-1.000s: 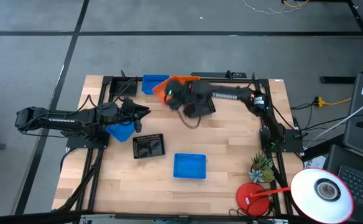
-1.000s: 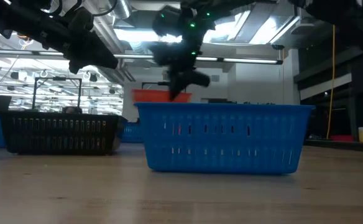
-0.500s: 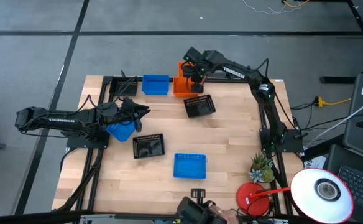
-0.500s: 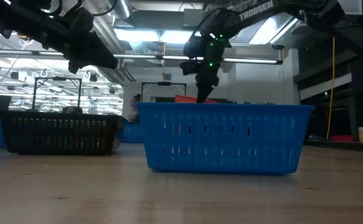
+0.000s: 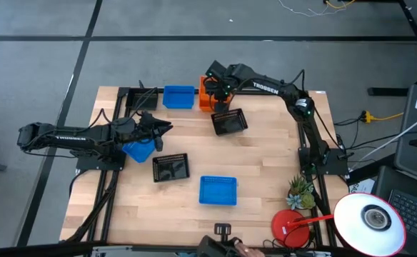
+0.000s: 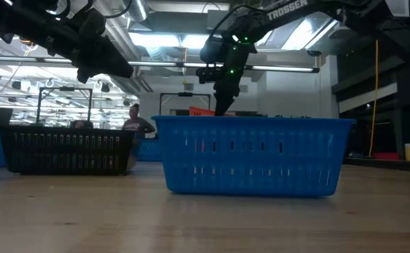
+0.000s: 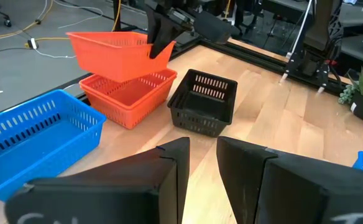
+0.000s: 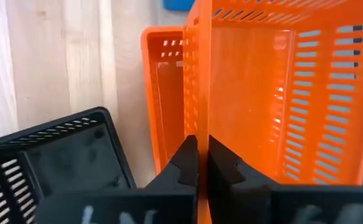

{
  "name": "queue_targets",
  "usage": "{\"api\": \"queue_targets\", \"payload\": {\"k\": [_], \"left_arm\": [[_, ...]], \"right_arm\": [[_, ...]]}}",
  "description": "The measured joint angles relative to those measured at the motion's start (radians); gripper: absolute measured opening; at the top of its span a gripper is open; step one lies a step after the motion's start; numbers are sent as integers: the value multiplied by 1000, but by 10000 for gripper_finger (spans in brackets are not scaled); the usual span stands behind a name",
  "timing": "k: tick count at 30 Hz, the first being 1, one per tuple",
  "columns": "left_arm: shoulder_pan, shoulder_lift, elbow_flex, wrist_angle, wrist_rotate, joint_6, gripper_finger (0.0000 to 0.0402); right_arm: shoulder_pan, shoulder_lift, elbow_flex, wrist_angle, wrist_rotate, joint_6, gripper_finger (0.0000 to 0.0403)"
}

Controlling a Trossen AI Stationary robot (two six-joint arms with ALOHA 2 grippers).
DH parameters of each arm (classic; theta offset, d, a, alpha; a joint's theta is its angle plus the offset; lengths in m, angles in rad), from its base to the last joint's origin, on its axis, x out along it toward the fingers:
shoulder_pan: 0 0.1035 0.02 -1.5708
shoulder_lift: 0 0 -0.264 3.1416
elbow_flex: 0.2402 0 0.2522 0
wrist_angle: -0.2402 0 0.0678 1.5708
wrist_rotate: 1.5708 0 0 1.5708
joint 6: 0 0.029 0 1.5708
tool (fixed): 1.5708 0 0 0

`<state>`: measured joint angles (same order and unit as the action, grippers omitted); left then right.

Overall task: Stack baskets by color
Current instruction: Stack the bottom orange bin on the top orange bin

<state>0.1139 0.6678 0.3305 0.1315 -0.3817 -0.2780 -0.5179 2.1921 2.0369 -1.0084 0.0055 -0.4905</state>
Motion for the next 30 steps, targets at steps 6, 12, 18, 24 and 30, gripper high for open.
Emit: {"api": "queue_targets", "payload": {"k": [6,12,18,24,30], "left_arm": [[0,0,0,0,0,-1,73],[0,0,0,0,0,-1,73],[0,0,0,0,1,-1,73],[0,0,0,0,1,-1,73],[0,0,0,0,1,-1,73]], "right_arm": [[0,0,0,-7,0,38,9],[0,0,0,-17,-8,41,61],[0,0,0,-18,-8,40,88],[5,0,0,-19,-9,43,116],[49,0,38,-54,8,37,125]]}}
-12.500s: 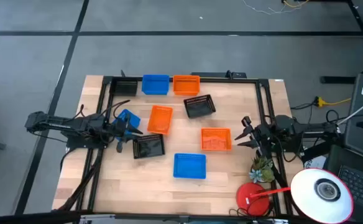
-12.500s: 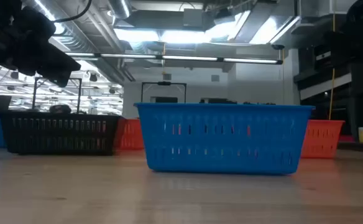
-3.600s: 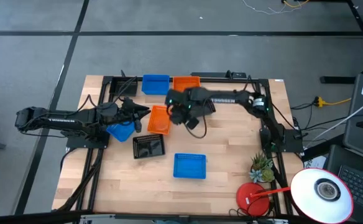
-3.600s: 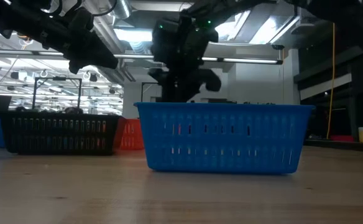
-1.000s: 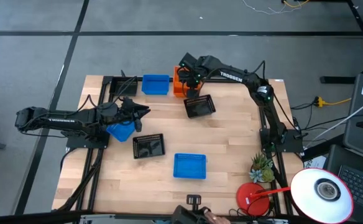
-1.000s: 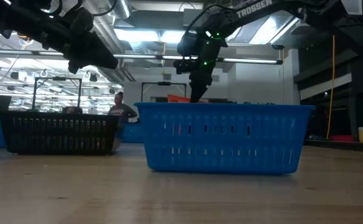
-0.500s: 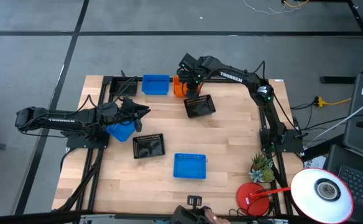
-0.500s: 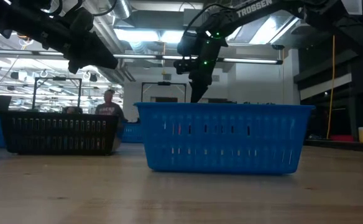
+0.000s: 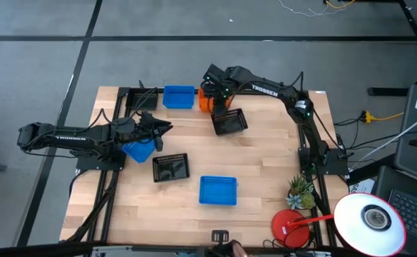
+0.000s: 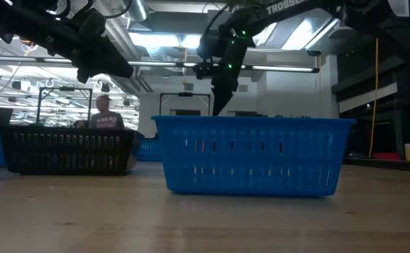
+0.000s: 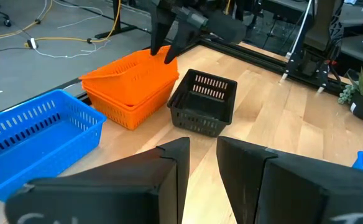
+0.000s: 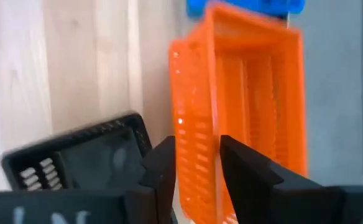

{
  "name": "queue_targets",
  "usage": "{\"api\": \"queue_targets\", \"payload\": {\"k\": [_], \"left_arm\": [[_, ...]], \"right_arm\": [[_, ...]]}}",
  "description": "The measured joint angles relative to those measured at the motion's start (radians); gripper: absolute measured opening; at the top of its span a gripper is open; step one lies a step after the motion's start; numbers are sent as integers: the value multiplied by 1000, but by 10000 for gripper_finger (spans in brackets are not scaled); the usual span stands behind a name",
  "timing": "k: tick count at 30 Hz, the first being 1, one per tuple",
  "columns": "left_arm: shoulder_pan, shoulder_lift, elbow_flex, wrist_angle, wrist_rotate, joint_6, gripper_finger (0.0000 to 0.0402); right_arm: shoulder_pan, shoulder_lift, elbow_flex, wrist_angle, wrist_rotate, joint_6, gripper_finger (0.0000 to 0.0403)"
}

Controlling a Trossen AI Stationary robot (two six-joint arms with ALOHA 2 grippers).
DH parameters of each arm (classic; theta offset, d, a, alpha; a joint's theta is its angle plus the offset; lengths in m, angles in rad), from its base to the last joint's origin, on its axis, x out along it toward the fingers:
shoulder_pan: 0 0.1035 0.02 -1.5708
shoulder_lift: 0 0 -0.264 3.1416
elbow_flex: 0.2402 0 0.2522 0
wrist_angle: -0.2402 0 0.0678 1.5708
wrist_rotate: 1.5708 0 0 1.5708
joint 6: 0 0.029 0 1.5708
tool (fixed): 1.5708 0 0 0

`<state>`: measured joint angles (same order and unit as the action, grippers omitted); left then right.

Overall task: Stack baskets by color
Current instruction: Stack the bottom orange bin on the top orange bin

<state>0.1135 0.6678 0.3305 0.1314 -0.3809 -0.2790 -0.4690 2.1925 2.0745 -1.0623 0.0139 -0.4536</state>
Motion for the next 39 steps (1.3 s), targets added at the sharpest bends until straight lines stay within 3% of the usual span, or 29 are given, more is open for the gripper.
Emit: {"api": "queue_targets", "payload": {"k": [4,10,20,27,35,39], "left_arm": [[0,0,0,0,0,0,73],[0,0,0,0,0,0,73],[0,0,0,0,0,0,73],[0,0,0,0,0,1,73],[0,0,0,0,0,1,73],[0,0,0,0,0,0,73]], "right_arm": [[35,0,51,-23,95,2,120],[82,-1,30,-17,342,3,106],[83,1,-197,321,641,-7,89],[103,1,-281,423,669,-51,86],[113,1,-234,450,718,-81,86],[118,1,-167,355,752,-109,87]]}}
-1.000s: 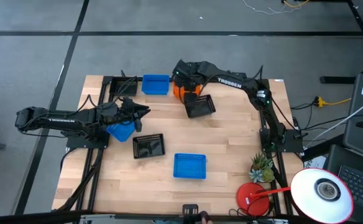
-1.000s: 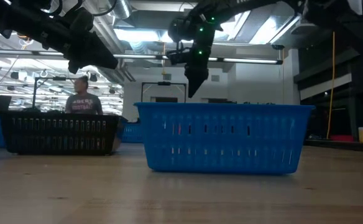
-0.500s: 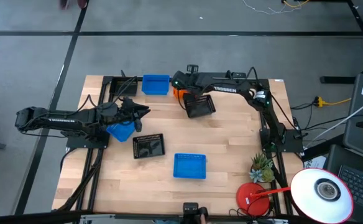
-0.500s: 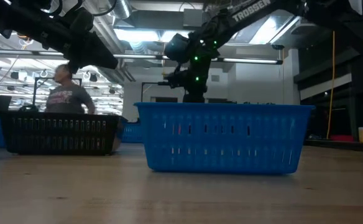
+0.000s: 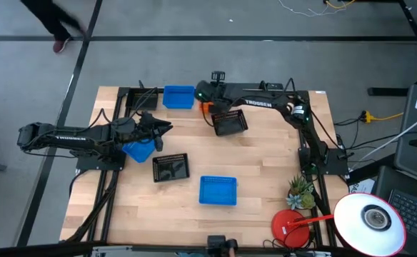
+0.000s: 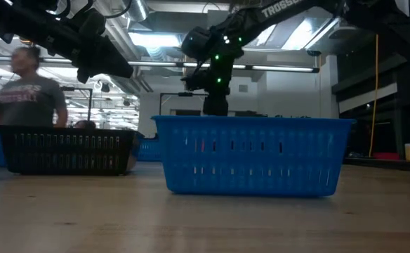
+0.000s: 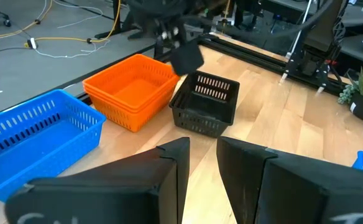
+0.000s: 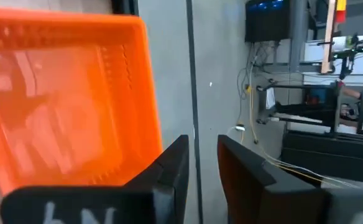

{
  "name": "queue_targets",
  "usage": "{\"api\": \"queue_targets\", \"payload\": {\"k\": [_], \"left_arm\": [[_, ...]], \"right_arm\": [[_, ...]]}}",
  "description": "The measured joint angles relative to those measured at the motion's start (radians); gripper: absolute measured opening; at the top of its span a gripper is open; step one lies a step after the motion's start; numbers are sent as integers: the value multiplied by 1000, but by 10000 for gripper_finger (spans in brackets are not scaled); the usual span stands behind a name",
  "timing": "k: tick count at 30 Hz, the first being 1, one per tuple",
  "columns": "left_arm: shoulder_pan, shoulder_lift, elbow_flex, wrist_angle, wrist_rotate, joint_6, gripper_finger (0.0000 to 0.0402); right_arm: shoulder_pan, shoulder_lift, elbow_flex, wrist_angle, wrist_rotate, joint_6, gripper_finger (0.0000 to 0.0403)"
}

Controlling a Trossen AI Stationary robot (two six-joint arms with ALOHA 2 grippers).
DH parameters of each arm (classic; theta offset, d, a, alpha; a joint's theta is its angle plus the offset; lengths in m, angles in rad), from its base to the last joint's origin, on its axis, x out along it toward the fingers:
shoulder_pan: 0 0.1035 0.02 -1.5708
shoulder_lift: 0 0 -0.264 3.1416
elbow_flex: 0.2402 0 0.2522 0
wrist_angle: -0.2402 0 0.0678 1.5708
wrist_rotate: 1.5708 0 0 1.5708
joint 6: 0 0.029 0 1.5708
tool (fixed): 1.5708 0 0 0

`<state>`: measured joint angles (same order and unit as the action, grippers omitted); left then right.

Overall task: Stack baskets by color
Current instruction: Stack the bottom orange bin on the top orange bin

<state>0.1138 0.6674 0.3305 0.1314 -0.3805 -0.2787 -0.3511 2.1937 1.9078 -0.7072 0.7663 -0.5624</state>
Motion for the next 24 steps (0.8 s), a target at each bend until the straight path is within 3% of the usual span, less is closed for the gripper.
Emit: {"api": "queue_targets", "payload": {"k": [2,4,8,10,18,24], "left_arm": [[-1,0,0,0,0,0,73],[-1,0,0,0,0,0,73],[-1,0,0,0,0,0,73],[-1,0,0,0,0,0,73],[-1,0,0,0,0,0,73],[-1,0,0,0,0,0,73]], "right_arm": [[1,0,64,-152,-39,9,87],[0,-1,123,-307,-172,58,87],[-15,-2,162,-406,-655,96,87],[-22,-4,133,-356,-811,95,87],[-28,-2,-46,-145,-825,59,87],[-48,-1,-95,-58,-695,56,87]]}}
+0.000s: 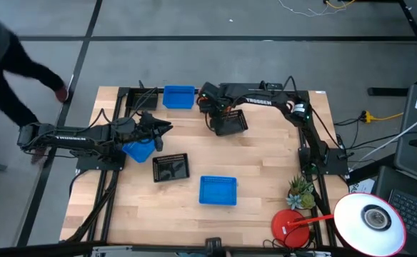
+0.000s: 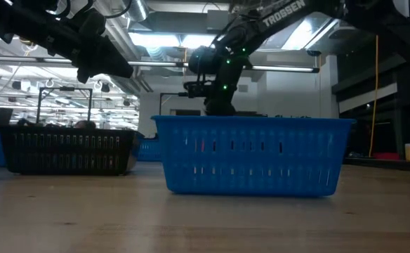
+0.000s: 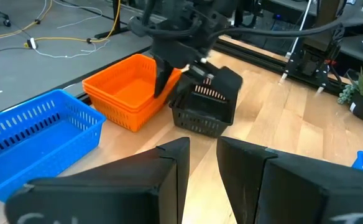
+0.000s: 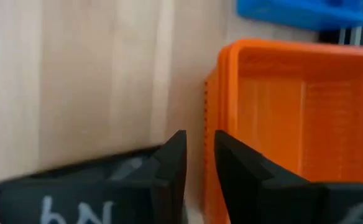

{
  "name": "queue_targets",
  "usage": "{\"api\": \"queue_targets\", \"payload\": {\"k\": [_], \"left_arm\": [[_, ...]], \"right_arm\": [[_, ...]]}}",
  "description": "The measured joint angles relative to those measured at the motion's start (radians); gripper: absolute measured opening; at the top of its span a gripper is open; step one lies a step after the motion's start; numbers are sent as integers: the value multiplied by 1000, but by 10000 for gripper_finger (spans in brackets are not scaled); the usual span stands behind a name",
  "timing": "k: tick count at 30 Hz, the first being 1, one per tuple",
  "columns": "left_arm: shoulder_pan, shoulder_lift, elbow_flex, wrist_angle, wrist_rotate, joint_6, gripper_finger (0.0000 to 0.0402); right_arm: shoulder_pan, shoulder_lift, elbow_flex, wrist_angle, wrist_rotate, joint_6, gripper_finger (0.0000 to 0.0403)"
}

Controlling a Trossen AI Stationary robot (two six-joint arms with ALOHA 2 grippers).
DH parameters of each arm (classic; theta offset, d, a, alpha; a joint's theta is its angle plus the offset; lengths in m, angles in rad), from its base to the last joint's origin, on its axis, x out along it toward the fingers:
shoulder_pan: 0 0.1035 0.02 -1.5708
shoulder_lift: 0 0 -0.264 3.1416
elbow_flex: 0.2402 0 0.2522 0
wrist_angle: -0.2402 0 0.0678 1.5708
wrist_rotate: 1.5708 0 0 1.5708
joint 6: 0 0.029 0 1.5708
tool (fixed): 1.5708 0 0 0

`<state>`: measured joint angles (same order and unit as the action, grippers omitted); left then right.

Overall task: Stack baskets by color
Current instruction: Stack the bottom orange bin on the top orange bin, then stack the middle black bin on the top black bin

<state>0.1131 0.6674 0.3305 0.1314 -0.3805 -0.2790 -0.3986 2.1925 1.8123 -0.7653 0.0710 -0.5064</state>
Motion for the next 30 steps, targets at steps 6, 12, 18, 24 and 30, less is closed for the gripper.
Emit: {"api": "queue_targets", "payload": {"k": [6,12,18,24,30], "left_arm": [[0,0,0,0,0,0,73],[0,0,0,0,0,0,73],[0,0,0,0,0,-3,73],[0,0,0,0,0,18,73],[0,0,0,98,7,47,73]], "right_arm": [[-27,0,-1,15,6,0,87],[-34,0,-1,71,-13,1,87],[-11,0,20,30,-21,18,87],[50,0,154,-328,-20,123,87],[81,-67,144,-605,-20,189,82]]}}
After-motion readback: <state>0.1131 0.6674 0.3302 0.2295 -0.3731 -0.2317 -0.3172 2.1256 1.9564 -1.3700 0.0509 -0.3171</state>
